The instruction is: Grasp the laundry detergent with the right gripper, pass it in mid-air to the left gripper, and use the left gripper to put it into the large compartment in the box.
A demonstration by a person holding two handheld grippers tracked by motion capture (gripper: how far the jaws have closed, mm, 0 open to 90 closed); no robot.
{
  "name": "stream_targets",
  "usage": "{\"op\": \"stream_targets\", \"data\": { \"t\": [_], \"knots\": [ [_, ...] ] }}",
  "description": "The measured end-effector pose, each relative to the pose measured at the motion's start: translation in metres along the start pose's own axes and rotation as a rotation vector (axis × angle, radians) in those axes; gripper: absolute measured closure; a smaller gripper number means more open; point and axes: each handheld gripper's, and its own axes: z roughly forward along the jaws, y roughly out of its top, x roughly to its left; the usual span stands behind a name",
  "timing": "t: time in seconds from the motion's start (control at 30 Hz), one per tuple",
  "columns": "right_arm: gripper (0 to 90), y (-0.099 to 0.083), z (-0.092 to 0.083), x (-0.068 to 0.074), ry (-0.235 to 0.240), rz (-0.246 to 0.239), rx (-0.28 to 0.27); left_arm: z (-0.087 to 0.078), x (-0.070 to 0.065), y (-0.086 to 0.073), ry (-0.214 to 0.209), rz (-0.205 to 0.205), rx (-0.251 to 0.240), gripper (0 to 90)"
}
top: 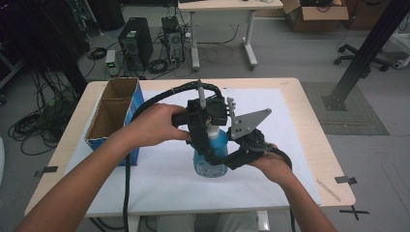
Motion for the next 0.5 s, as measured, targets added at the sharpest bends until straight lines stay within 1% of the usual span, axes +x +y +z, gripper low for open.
{"op": "stream_targets", "data": {
  "t": [0.07,0.1,0.17,0.2,0.23,0.3,0.37,0.4,0.47,0.5],
  "knots": [
    [44.0,-0.0002,0.0002,0.0002,-0.001,0.000,0.001,0.0002,0.0005,-0.0003,-0.003,0.007,-0.002,30.8],
    [44.0,-0.0003,0.0002,0.0002,-0.001,-0.001,0.001,0.0004,0.0000,-0.0006,-0.004,0.000,-0.003,31.8],
    [44.0,-0.0006,0.0004,0.0002,-0.001,0.000,0.001,0.0007,0.0003,-0.0007,-0.006,0.000,-0.004,32.2],
    [44.0,-0.0006,0.0004,0.0002,-0.001,0.000,0.002,0.0010,0.0010,-0.0007,-0.005,0.007,-0.004,32.6],
    [44.0,-0.0007,0.0005,0.0002,-0.001,-0.001,0.002,0.0014,0.0006,-0.0009,-0.006,-0.001,-0.004,32.7],
    [44.0,-0.0006,0.0005,0.0006,-0.001,0.002,0.003,0.0019,0.0012,-0.0007,-0.010,0.008,0.002,34.4],
    [44.0,-0.0003,0.0004,0.0011,-0.001,0.001,0.004,0.0019,0.0011,-0.0008,-0.007,0.011,-0.002,36.6],
    [44.0,-0.0003,0.0004,0.0011,-0.001,0.001,0.003,0.0016,0.0003,-0.0009,-0.008,0.004,-0.002,36.7],
    [44.0,-0.0004,0.0002,0.0011,-0.001,-0.001,0.002,0.0014,0.0001,-0.0008,-0.008,0.006,0.001,36.8],
    [44.0,-0.0004,0.0003,0.0013,-0.002,-0.001,0.002,0.0016,0.0003,-0.0006,-0.004,0.016,-0.001,36.9]
  ]
}}
